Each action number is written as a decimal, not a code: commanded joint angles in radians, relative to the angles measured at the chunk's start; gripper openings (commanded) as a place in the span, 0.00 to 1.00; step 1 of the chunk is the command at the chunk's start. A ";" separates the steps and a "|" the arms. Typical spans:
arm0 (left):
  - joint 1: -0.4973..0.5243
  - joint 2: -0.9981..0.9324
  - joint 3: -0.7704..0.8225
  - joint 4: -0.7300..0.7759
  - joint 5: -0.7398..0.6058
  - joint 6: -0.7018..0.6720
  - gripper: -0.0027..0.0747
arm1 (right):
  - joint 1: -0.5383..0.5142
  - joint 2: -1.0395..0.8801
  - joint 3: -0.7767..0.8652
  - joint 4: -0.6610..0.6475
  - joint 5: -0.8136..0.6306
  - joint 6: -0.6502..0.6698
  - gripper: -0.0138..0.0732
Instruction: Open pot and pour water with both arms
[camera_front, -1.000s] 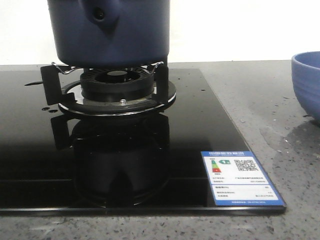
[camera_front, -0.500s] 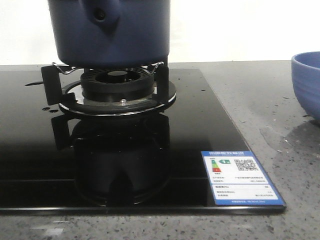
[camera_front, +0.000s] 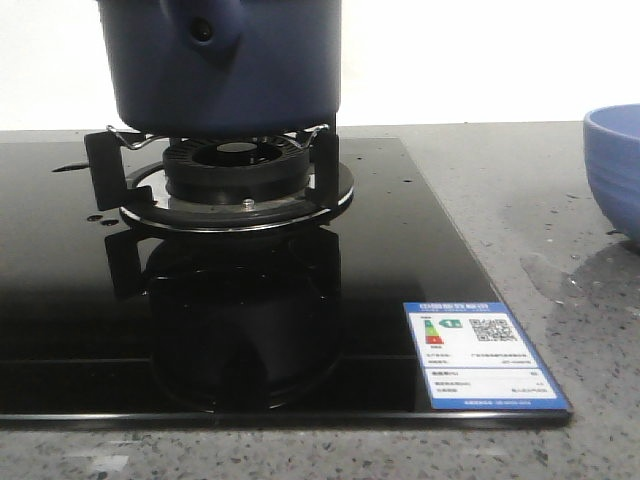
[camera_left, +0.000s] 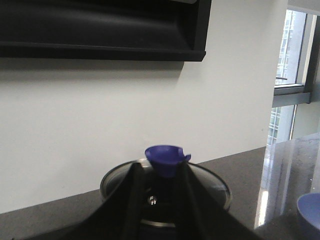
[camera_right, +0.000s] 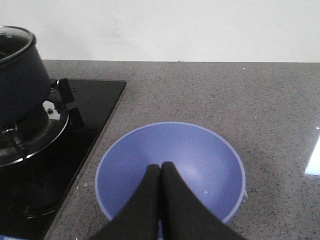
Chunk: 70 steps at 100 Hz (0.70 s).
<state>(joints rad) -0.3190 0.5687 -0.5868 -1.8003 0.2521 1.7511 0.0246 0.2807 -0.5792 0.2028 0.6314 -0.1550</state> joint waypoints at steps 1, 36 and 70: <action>0.001 -0.098 0.067 -0.059 -0.029 -0.027 0.01 | 0.029 -0.065 0.040 0.011 -0.101 -0.017 0.09; 0.001 -0.278 0.223 -0.059 -0.080 -0.088 0.01 | 0.075 -0.174 0.093 0.011 -0.147 -0.017 0.09; 0.001 -0.278 0.223 -0.059 -0.080 -0.086 0.01 | 0.075 -0.174 0.093 0.011 -0.145 -0.017 0.09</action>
<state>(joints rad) -0.3190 0.2837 -0.3385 -1.8115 0.1544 1.6730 0.0973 0.0949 -0.4650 0.2028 0.5697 -0.1601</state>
